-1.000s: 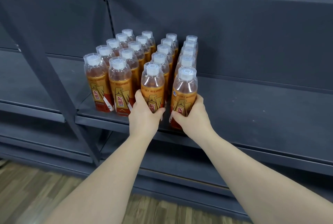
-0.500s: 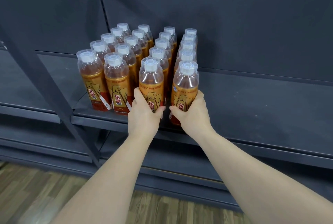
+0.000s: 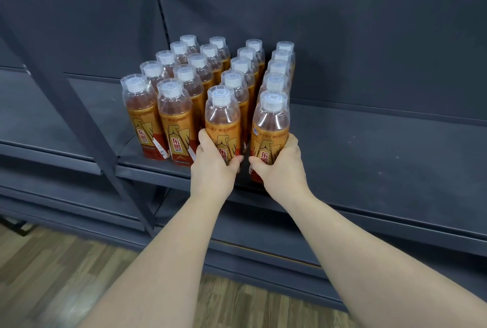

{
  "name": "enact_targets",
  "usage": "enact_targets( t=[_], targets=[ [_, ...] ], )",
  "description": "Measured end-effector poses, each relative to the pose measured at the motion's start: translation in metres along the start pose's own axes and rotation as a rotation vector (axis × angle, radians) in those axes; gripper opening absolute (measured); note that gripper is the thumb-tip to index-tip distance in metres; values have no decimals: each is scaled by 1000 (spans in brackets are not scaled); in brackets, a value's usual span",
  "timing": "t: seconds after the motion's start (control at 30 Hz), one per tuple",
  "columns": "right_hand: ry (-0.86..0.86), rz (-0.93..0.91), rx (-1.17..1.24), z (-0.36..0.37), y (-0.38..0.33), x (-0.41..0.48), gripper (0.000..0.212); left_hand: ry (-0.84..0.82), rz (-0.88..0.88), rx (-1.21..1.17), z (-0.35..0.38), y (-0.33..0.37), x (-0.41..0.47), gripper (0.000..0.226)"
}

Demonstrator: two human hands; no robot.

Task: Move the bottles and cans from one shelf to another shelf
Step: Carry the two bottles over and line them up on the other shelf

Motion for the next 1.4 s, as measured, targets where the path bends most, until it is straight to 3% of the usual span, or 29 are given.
enact_targets(
  t=[0.4, 0.63, 1.13, 1.4],
  targets=[
    [27, 56, 55, 1, -3, -5, 77, -82, 23, -32, -3, -8, 14, 87],
    [34, 80, 57, 0, -6, -8, 76, -127, 32, -88, -5, -11, 16, 73],
    [37, 77, 38, 1, -4, -6, 76, -189, 76, -73, -7, -7, 17, 92],
    [33, 83, 32, 2, -3, -6, 77, -188, 47, -60, -5, -7, 16, 88]
  ],
)
Point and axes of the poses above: each hand's wrist, its own x-axis towards the middle knuckle, its own z-axis out of the palm, y = z × x, the point moved 5 cm from there along x, towards the middle knuckle, and after that the axes turned 14 degrees about -x, right-handed, at the moved point
